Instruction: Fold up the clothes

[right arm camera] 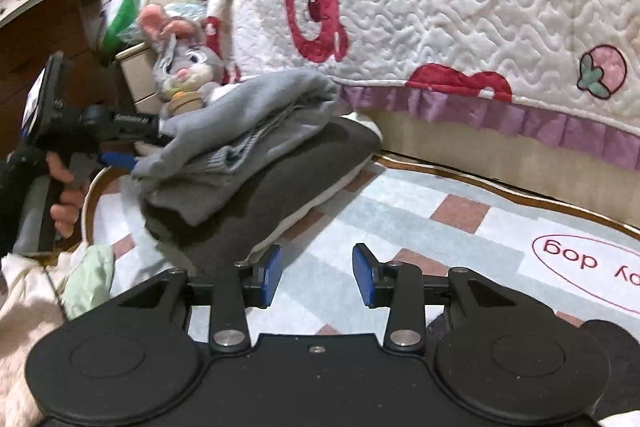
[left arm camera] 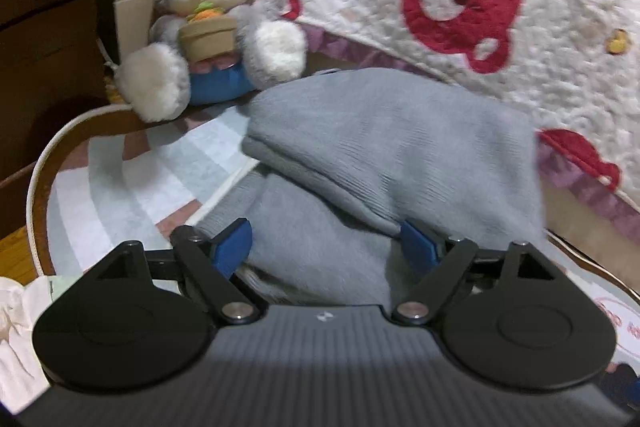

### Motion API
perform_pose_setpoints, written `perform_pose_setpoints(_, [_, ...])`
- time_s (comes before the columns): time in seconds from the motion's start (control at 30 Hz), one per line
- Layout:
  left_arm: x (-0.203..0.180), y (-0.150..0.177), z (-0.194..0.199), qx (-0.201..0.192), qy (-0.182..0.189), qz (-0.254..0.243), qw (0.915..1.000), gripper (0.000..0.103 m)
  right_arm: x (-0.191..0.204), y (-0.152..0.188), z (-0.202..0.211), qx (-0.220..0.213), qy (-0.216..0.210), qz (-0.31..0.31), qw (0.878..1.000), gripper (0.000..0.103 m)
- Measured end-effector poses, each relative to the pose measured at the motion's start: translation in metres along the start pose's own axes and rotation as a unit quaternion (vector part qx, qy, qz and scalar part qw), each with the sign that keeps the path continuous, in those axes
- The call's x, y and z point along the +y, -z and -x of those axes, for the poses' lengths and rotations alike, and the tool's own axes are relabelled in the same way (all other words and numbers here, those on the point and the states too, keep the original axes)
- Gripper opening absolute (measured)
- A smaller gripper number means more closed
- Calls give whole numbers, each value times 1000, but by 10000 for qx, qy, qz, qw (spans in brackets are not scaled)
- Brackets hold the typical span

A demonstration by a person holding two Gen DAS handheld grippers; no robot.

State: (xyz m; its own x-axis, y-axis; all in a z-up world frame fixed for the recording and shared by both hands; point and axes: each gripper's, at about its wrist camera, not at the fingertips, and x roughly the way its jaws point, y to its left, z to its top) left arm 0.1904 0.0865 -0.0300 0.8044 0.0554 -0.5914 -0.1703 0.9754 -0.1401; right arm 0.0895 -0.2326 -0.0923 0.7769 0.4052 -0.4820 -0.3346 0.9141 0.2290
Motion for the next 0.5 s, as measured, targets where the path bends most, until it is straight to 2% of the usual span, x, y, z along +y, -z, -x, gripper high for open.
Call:
perform_pose_setpoints(0.13, [-20,14,20,111,313,-203,9992,83,-1,-1,17,-87,-56,-67,9999,45])
perform_pose_setpoints(0.2, [-36,24,30,115,152,-460,9988,83,-1,0,25,-190,-75,-149,9997,46])
perform_pose_setpoints(0.27, [-51,37,41,175,94,-770,9968,88,2,-1,32,-243,-86,-130,9996,47])
perform_pose_setpoints(0.37, [-65,52,57,406,564,-973,9928,89,8,-6,45,-268,-217,142,9993,48])
perform_pose_setpoints(0.5, [-81,74,82,504,753,-1112,9897,97,12,-16,67,-434,-302,171,9985,56])
